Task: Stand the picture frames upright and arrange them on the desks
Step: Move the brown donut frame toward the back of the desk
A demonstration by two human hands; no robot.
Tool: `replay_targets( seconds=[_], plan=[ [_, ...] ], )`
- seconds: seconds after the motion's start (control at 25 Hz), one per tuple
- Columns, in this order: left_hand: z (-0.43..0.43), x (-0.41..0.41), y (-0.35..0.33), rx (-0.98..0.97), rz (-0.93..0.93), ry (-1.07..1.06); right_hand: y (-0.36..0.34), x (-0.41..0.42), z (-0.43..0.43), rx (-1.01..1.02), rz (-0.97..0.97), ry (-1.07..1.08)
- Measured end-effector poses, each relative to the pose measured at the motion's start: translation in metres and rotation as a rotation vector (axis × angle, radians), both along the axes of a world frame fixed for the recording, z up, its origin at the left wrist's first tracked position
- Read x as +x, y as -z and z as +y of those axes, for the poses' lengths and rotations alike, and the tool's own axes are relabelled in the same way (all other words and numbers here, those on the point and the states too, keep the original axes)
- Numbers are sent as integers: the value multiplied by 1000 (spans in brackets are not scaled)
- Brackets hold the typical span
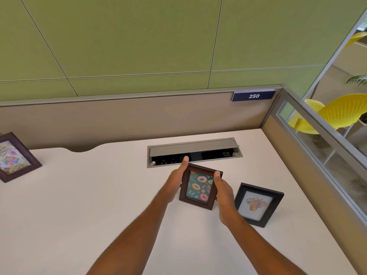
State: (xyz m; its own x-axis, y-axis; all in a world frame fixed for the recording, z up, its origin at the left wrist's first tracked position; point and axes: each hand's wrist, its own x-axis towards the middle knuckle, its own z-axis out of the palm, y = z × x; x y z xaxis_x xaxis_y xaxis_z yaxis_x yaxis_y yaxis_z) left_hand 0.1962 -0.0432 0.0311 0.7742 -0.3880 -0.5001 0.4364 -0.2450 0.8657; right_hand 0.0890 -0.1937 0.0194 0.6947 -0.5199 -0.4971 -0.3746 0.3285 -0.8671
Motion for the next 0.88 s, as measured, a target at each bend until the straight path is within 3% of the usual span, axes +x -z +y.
replay_targets(
  seconds=[0.48, 0.88],
  plan=[
    [28, -8, -7, 34, 11, -129, -7, 13, 19, 15, -46, -88],
    [131, 13, -30, -12, -102, -281, -34, 66, 101, 43, -70, -296]
  ],
)
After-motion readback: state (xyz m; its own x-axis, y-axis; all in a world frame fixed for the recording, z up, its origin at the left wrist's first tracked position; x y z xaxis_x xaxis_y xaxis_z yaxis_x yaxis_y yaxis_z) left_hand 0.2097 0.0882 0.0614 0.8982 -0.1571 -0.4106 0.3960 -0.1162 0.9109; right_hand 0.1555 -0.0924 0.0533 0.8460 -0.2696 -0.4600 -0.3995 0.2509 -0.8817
